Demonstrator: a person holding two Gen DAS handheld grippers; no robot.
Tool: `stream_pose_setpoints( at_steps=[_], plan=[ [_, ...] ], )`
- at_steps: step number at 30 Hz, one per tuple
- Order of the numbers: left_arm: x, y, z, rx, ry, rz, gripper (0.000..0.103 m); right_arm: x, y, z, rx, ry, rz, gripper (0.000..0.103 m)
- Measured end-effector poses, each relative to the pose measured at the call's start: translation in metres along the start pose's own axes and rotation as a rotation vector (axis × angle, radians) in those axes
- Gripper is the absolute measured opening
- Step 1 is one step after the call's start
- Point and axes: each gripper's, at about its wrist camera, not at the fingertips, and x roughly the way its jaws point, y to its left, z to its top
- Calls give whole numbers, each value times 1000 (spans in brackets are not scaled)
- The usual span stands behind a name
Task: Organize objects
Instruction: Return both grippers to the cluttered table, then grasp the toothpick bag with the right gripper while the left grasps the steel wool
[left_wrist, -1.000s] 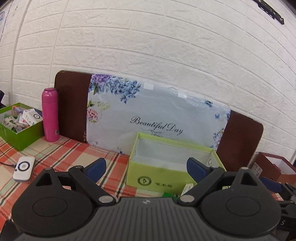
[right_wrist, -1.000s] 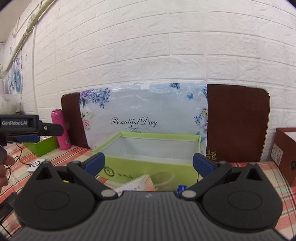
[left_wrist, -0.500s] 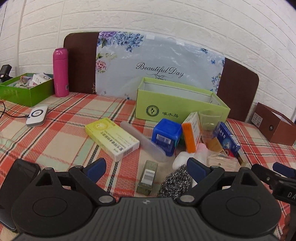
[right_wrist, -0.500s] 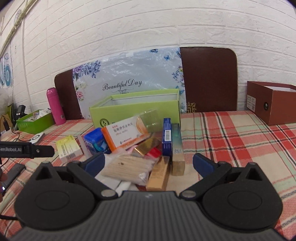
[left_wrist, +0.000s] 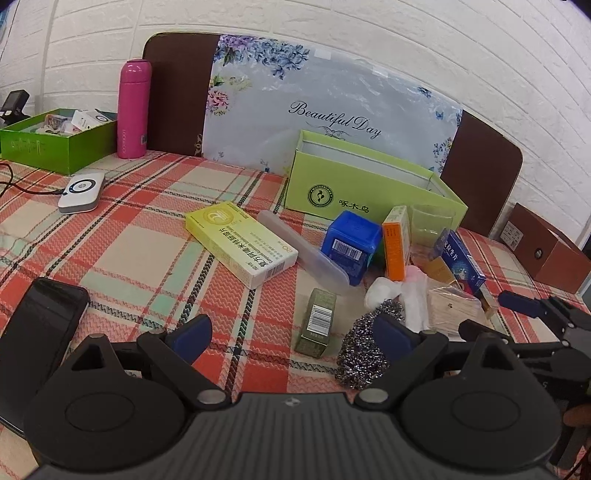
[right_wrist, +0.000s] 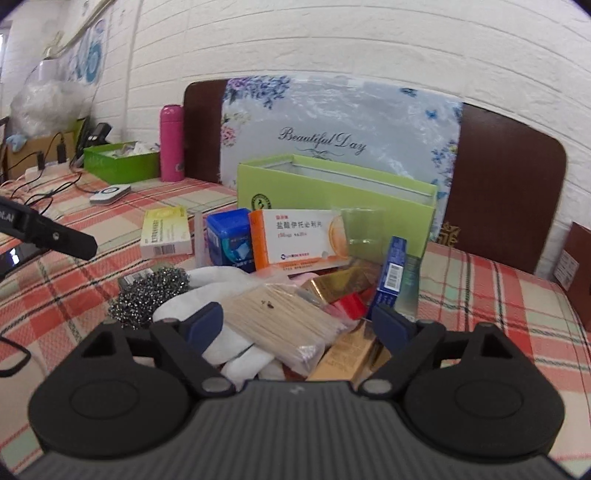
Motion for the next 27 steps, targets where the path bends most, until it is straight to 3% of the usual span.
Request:
stream_pose_setpoints(
  at_steps=[3, 7, 9, 11, 13, 16, 18, 22, 24, 25, 26, 27],
  plan=[
    [-1, -3, 1, 39, -3, -61, 96, 16, -4, 4, -67, 39, 82, 82],
    [1, -20, 1, 131, -5, -146, 95, 34, -5, 7, -133, 69, 108, 91],
    [3, -30, 1, 173, -6, -167, 91, 38, -4, 6, -137, 87, 87, 87],
    [5, -35, 0, 198, -14, -180, 89, 30, -1, 7, -135, 98, 67, 50],
    [11, -37, -1, 197, 2, -191, 88, 20, -4, 9, -57, 136, 53, 30],
    [20, -38, -2, 191, 25, -198, 86, -2, -8, 5, 94, 173, 34, 21],
    [25, -39, -2, 199, 32, -189, 86, -17, -7, 1, 173, 212, 9, 21],
    [35, -42, -4, 219, 53, -185, 86, -45, -7, -16, 340, 231, 65, 21],
    [41, -44, -4, 222, 65, -188, 86, -54, -5, -25, 381, 224, 79, 25],
    [44, -46, -3, 224, 69, -186, 86, -56, -4, -28, 384, 220, 68, 32],
    [48, -47, -3, 225, 75, -185, 82, -57, -4, -30, 381, 220, 56, 37],
    [52, -49, -3, 226, 85, -187, 72, -57, -3, -31, 375, 221, 45, 37]
  ],
)
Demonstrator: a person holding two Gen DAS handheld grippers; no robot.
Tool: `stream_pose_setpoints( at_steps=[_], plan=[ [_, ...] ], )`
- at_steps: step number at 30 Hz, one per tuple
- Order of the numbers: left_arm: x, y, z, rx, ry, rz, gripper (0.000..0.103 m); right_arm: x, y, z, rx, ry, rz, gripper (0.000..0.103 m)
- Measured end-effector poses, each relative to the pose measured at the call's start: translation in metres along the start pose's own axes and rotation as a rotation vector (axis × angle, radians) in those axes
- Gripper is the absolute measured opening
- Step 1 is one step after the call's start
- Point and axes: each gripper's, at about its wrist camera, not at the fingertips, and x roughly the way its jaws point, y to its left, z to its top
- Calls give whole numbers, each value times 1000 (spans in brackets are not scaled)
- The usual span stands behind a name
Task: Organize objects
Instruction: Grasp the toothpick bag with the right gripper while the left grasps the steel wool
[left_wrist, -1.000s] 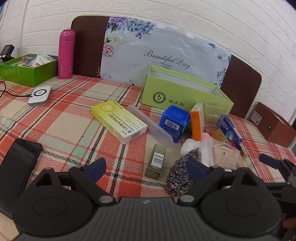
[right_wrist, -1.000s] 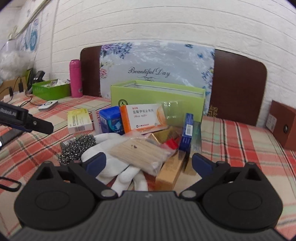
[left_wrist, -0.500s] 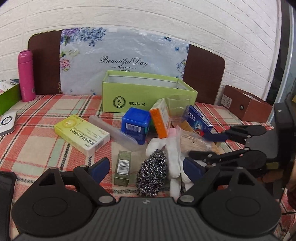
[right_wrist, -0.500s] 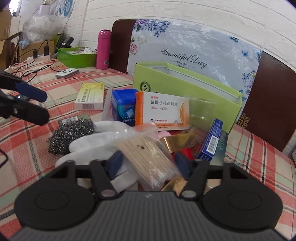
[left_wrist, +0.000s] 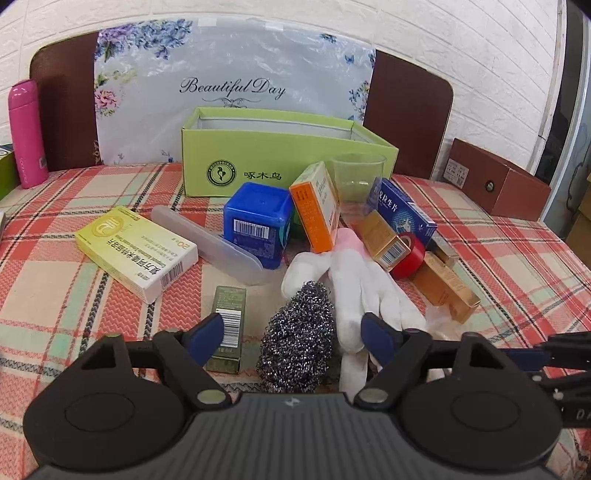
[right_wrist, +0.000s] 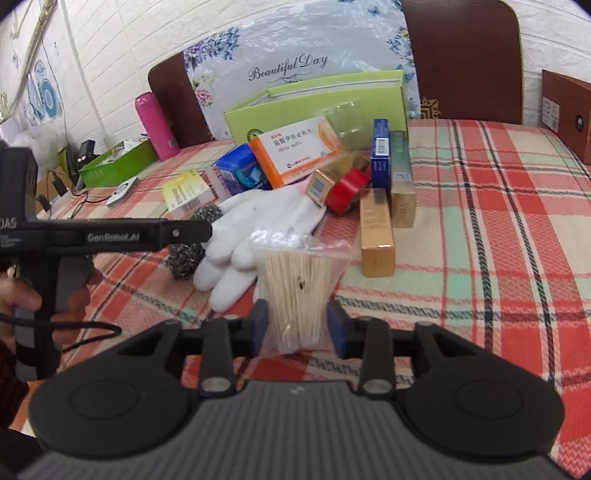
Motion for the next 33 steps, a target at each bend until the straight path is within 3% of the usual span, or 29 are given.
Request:
stream_pose_setpoints(
  at_steps=[1, 3, 4, 9, 15, 19, 21, 25, 29, 33],
  plan=[
    [2, 0, 1, 1, 4, -11, 68, 1, 0, 0, -3, -1, -8, 37],
    [4, -3, 1, 13, 17, -43, 50, 2, 1, 0, -10, -5, -9, 41],
    [5, -4, 0, 14, 28, -55, 49, 2, 2, -1, -13, -10, -11, 43],
    [-2, -5, -10, 70, 28, -34, 51, 5, 4, -2, -23, -6, -15, 44],
    [7, 26, -6, -91, 51, -20, 55, 8, 0, -4, -9, 0, -17, 44],
    [0, 21, -2, -67, 26, -56, 54, 10, 1, -3, -11, 1, -18, 48],
    [1, 24, -4, -78, 32, -20, 55, 11, 1, -4, -9, 5, -20, 50],
    [-3, 39, -10, -147, 39, -41, 56, 13, 2, -5, -17, 9, -29, 51],
    [-11, 41, -13, -140, 25, -35, 57, 15, 1, -4, -16, 12, -26, 52],
    [-14, 42, -14, -136, 16, -85, 65, 15, 2, -4, -22, 13, -24, 57]
  ],
)
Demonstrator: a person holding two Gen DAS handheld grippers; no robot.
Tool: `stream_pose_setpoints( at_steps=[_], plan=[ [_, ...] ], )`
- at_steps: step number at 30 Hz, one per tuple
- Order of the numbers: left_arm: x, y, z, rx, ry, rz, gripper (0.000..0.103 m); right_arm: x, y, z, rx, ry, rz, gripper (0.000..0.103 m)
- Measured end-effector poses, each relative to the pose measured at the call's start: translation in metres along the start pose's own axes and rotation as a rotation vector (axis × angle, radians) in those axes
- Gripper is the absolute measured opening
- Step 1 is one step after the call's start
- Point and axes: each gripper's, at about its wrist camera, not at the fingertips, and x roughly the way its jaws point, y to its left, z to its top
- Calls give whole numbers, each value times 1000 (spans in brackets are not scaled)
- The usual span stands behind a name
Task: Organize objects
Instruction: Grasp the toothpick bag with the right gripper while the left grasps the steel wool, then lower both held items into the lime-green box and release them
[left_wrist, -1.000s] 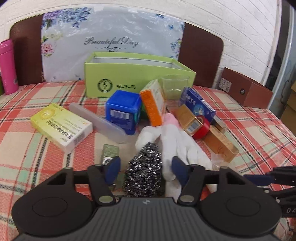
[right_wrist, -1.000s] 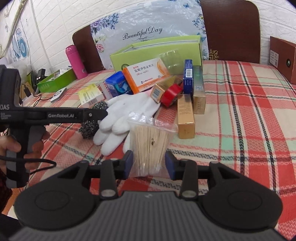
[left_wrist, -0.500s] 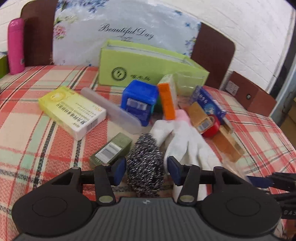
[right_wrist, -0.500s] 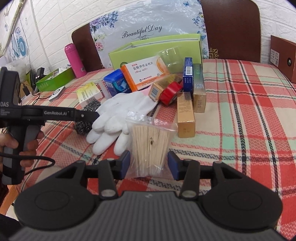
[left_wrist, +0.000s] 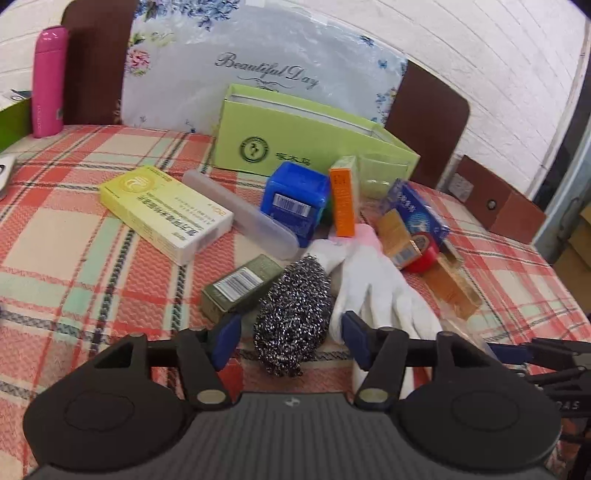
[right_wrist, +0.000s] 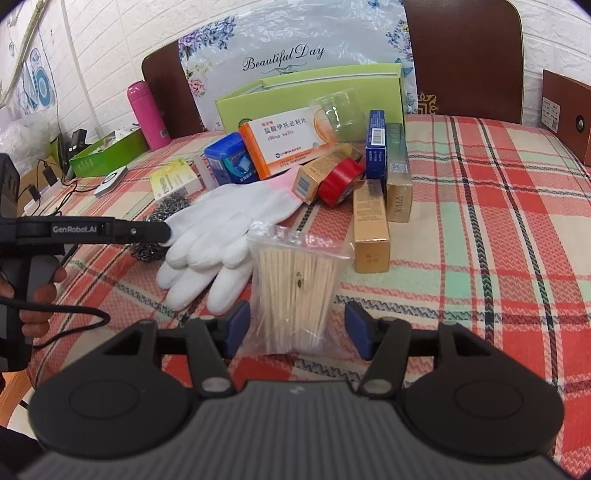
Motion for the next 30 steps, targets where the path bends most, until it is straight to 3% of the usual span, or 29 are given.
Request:
stream_pose_setpoints(
  at_steps=[2, 8, 10, 16, 18, 19, 20, 23, 30],
  plan=[
    [-4, 5, 1, -28, -11, -41, 65, 0, 0, 0, 1, 1, 0, 57],
    [0, 18, 9, -137, -22, -25, 65, 4, 0, -1, 2, 2, -4, 58],
    [8, 13, 9, -91, 12, 14, 63, 4, 1, -2, 1, 1, -5, 58],
    [25, -5, 6, -35, 41, 19, 50, 6, 2, -1, -9, -3, -11, 58],
    [27, -9, 8, -29, 47, 14, 40, 7, 3, -1, -9, -5, -16, 58],
    [26, -10, 9, -33, 42, 20, 39, 7, 5, -1, -17, -4, -22, 56],
    [24, -11, 9, -33, 37, 22, 38, 7, 7, -1, -31, -3, -27, 45],
    [9, -9, 13, -47, 6, 25, 38, 3, 10, -1, -61, 0, -24, 29],
    [-36, -2, 36, -65, -85, 18, 38, -24, 10, 18, -58, -82, 15, 26]
  ],
)
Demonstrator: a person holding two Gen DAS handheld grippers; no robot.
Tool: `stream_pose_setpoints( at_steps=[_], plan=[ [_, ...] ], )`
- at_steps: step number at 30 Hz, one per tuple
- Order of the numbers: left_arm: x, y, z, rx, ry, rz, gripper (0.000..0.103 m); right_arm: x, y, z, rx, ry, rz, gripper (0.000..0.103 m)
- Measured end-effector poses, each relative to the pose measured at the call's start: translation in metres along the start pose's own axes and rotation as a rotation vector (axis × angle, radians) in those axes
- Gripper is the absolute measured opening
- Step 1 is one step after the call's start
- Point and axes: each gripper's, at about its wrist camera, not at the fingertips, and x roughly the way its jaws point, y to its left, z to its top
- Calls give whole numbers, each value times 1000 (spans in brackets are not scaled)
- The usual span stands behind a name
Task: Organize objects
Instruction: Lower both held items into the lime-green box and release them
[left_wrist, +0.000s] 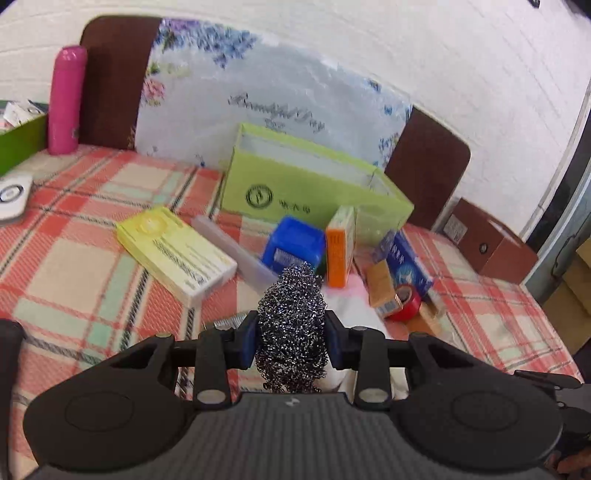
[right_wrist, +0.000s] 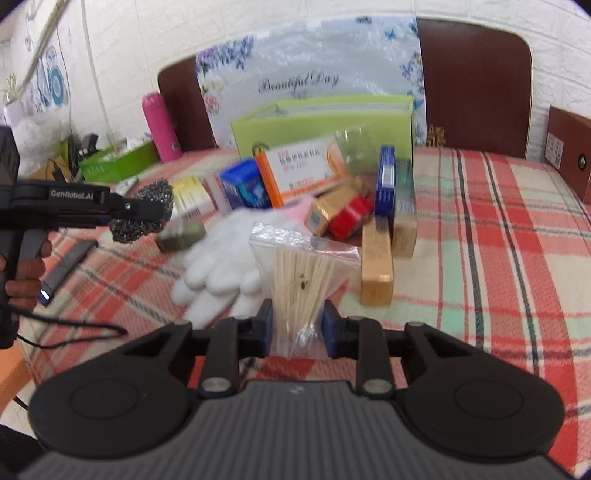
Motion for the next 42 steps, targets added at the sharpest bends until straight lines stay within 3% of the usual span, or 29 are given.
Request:
stream_pose_setpoints(
  at_steps=[7, 13, 23, 31, 33, 34, 35, 36, 38, 40, 42],
  plan=[
    [3, -26, 53, 60, -74, -21, 38, -9, -12, 69, -11, -147, 33, 26],
    [42, -50, 104, 101, -106, -9, 39, 25, -26, 138, 6, -221, 8, 26],
    [145, -46, 185, 119, -85, 89, 39, 135, -60, 220, 82, -161, -51, 26],
    [214, -18, 195, 87, 17, 119, 40, 236, -84, 232, 131, -13, -62, 26],
    [223, -14, 195, 83, 28, 102, 46, 253, -87, 230, 128, 18, -60, 28],
    [227, -13, 195, 83, 28, 86, 53, 260, -89, 230, 127, 35, -49, 32],
    [229, -13, 194, 86, 33, 79, 75, 263, -90, 231, 128, 47, -40, 42],
    [229, -13, 192, 90, 30, 94, 88, 261, -91, 232, 129, 40, -39, 49],
    [223, -13, 188, 89, -10, 101, 90, 247, -89, 234, 93, -27, -57, 74],
    [217, -12, 190, 66, -18, 87, 90, 232, -85, 238, 32, -76, -114, 85],
    [208, -10, 190, 49, -33, 91, 90, 217, -85, 239, 15, -116, -124, 89]
  ],
)
